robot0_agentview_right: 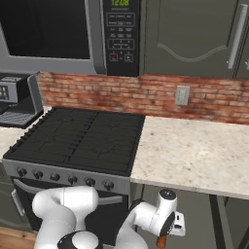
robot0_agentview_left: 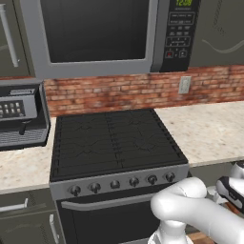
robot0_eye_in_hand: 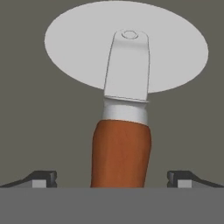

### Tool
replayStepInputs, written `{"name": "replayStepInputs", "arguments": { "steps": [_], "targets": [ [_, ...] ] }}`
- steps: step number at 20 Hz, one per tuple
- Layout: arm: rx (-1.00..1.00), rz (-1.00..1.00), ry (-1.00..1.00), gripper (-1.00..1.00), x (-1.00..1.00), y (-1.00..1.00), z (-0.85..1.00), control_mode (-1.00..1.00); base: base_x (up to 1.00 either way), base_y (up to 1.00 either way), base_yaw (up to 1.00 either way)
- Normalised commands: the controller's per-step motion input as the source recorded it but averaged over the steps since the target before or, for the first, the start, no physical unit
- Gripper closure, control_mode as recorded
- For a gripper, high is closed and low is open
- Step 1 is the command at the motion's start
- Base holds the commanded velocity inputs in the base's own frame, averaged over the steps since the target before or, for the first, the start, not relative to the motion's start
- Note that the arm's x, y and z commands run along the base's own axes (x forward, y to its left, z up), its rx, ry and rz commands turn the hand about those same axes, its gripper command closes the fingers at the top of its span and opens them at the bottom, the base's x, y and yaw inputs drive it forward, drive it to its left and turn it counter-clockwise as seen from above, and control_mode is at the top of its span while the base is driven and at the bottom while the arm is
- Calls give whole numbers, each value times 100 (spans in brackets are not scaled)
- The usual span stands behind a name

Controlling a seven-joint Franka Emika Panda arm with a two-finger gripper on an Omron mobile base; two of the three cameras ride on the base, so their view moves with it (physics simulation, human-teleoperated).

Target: Take the pizza cutter from the drawer on the right and place it on the dining counter for cutting.

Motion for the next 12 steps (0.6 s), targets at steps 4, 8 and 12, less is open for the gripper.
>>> {"name": "replayStepInputs", "arguments": {
  "steps": [4,8,12],
  "targets": [
    [0,0,0,-100,0,0,-11,-100,0,0,0],
    [0,0,0,-100,0,0,-9,-100,0,0,0],
    [0,0,0,-100,0,0,-8,-100,0,0,0]
  ]
}}
